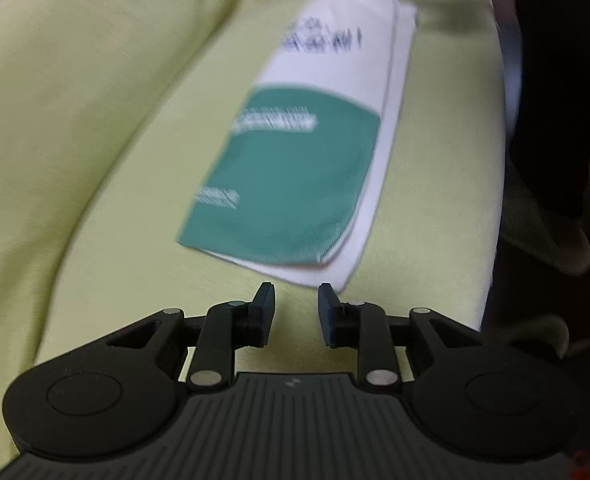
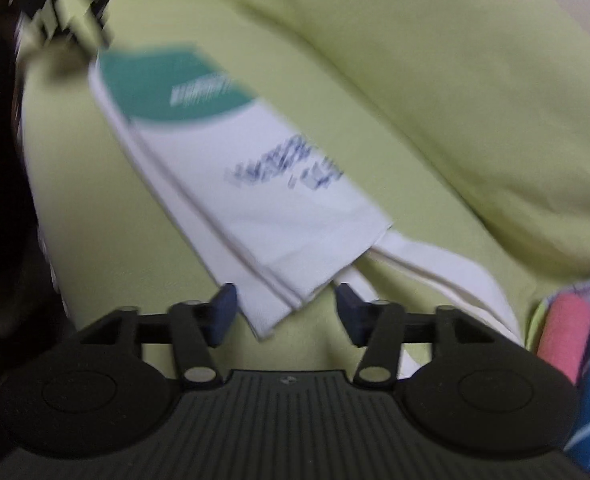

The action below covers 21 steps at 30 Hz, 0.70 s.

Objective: Fold shopping bag

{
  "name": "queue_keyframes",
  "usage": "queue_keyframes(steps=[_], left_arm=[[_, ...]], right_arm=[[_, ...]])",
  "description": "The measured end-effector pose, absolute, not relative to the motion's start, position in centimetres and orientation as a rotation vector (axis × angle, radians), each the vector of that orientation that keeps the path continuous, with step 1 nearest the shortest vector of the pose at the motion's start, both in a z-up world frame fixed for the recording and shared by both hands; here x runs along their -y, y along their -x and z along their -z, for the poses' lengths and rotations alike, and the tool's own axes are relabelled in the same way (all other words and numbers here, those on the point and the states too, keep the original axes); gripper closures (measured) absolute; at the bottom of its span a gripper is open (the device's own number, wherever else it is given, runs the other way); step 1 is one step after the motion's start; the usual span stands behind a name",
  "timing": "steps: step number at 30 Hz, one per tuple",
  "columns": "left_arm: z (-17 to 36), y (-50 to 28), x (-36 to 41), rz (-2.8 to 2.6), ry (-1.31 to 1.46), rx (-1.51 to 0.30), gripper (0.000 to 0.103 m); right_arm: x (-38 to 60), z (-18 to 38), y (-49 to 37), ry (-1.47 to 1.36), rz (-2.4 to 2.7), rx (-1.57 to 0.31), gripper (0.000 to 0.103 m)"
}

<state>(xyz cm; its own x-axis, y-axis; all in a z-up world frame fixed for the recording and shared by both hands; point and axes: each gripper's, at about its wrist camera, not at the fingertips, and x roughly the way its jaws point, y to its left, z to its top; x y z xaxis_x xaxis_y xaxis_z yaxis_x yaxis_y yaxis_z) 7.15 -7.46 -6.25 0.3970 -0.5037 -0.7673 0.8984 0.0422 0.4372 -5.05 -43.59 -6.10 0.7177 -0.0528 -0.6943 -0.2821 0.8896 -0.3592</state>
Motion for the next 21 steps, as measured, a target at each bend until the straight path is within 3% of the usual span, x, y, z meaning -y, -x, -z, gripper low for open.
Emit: queue_keyframes(steps=[5, 11, 21], left_arm=[[5.3, -5.7, 9.9, 1.174, -0.925, -0.382, 0.071], [8.7, -4.4, 10.8, 1.167, -1.161, -0.350, 0.070], [11.4, -3.3, 10.8, 1.110, -1.415, -0.215, 0.069]], right_arm=[[44.8, 4.3, 6.0, 0.090, 0.010, -0.575, 0.059], [49.6, 8.0, 4.9, -0.496, 0.196, -0.604, 0.059], [49.0, 11.0, 5.0, -0.741, 0.284, -0.548, 0.057]])
